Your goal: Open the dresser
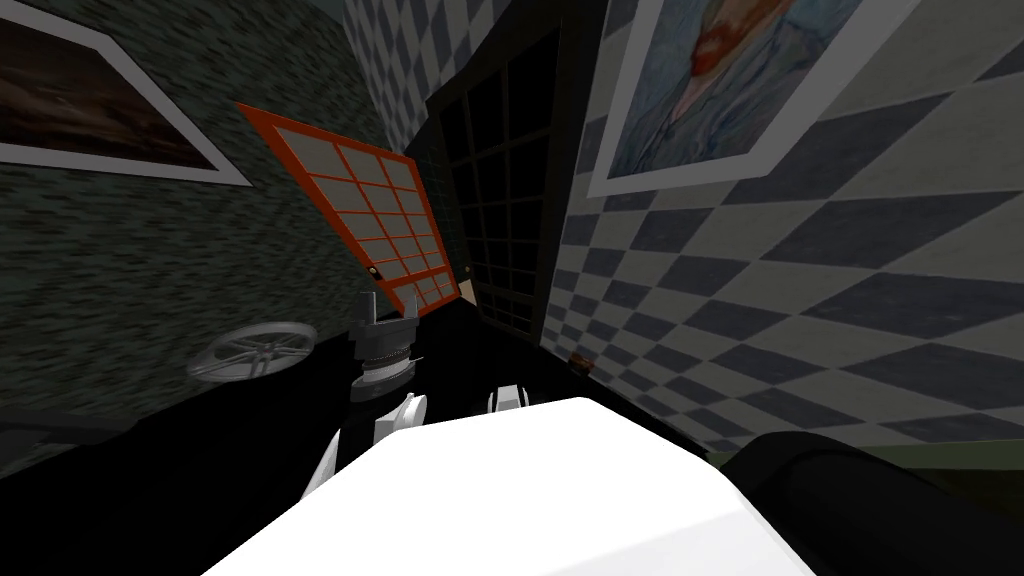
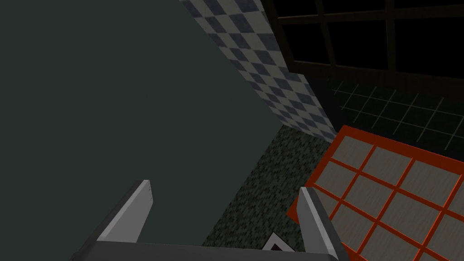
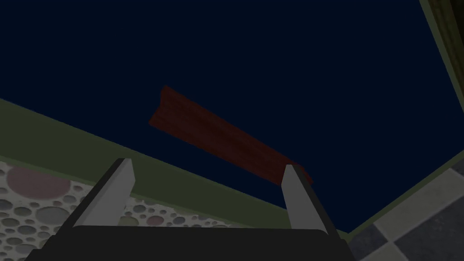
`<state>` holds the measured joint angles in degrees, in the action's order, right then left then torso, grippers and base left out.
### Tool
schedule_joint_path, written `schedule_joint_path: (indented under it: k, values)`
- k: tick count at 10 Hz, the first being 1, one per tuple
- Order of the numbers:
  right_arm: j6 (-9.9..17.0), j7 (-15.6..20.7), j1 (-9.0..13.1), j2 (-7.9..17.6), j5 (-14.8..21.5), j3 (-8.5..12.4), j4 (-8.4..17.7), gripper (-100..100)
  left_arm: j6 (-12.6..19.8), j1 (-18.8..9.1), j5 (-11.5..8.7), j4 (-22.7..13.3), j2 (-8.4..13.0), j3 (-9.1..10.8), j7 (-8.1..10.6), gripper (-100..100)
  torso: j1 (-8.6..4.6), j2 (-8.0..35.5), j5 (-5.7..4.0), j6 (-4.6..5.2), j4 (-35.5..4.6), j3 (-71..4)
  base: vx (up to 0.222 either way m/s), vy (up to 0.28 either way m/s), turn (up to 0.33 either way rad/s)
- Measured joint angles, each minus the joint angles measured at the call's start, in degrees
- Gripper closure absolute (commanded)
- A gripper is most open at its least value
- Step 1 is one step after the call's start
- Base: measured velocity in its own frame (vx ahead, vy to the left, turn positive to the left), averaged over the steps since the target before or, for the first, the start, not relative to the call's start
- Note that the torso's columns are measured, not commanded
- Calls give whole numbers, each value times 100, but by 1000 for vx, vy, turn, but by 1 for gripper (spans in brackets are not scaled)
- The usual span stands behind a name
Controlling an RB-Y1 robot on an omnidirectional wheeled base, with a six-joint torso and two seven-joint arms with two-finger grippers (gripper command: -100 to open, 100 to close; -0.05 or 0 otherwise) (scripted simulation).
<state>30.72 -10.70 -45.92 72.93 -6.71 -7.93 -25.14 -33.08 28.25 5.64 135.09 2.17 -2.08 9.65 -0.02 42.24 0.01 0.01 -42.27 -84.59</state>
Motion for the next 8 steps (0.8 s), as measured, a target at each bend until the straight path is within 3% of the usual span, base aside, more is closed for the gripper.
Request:
schedule_joint_path:
  k: [2,3,8]
  values:
    - [28,-108,103,-31,71,62,88,-100,0,2,0,0,0,1,0,0,-6,-28,-2,1,8,-17,-50,21,2]
    - [28,-106,100,-32,70,61,87,100,-1,3,0,1,1,1,0,0,-11,-36,-4,-3,11,-23,-10,3,-2]
    - [5,-51,70,15,-17,81,90,100,-1,4,0,2,0,0,0,0,11,4,3,-1,0,1,120,134,-1]
